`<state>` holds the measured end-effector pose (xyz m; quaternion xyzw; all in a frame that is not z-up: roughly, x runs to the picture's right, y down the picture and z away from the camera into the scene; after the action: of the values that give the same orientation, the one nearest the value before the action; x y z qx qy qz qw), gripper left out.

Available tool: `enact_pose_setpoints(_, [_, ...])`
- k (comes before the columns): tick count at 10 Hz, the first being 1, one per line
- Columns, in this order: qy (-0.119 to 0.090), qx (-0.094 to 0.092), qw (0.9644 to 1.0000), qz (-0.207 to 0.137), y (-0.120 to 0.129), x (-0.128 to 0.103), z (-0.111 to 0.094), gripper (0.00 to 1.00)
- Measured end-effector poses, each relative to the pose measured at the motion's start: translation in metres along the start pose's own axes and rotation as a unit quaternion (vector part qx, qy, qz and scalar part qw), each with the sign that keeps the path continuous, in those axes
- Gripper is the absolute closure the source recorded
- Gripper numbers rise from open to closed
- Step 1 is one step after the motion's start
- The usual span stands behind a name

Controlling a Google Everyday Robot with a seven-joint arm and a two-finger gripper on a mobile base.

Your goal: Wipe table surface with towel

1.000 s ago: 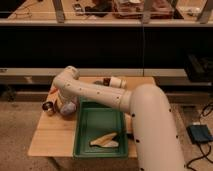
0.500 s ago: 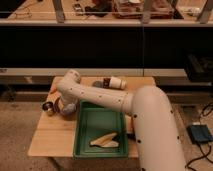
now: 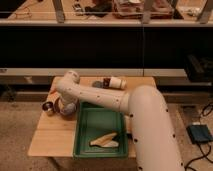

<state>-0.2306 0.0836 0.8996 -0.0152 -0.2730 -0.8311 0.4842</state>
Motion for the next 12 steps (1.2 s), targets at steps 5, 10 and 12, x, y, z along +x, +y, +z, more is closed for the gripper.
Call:
enact_pose_setpoints(5, [-0.010,0.001,0.9999,-0.005,0.003,-0.002,0.015,0.41])
enact_pose_setpoints(10, [-0.035,0.055,0.9966,-0.050,-0.014,0.002,0.016,0.85])
enact_pose_setpoints(12, [-0.053,0.068,0.9937,-0.072,-0.021,0.001,0.015,1.00])
